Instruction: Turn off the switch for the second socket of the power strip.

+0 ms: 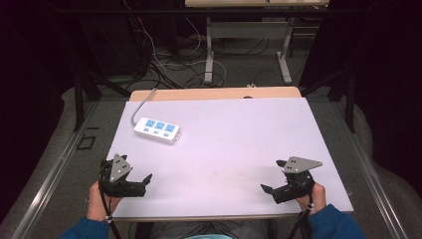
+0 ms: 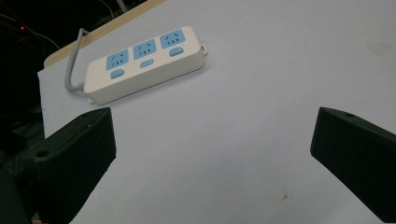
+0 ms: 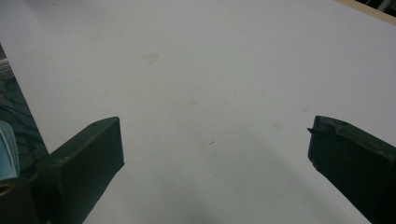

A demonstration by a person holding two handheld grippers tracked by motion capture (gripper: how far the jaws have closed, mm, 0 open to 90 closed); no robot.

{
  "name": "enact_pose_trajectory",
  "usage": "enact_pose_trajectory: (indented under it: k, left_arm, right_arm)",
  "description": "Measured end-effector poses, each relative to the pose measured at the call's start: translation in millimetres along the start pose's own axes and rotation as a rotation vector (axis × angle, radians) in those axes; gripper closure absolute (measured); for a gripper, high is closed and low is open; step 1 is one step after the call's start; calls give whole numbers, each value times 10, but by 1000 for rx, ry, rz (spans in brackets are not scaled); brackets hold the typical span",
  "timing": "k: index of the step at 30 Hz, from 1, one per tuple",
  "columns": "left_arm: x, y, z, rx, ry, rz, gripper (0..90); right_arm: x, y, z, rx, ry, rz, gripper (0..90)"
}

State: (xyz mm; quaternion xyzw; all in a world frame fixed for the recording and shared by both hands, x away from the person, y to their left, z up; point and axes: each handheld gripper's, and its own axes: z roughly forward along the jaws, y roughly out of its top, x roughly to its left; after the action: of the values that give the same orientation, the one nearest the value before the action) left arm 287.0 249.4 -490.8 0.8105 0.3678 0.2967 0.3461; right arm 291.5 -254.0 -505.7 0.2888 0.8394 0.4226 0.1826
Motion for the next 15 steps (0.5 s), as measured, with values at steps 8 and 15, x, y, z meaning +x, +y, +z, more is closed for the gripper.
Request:
enact_pose_trajectory:
  k: [8, 15]
  left_arm:
    - [76, 34, 51, 10, 20, -16, 1]
    - [112, 57, 79, 5, 27, -21, 1]
  right_arm:
    - [5, -2, 5, -7, -5, 3, 31]
    - [8, -3, 6, -3, -4, 7, 31]
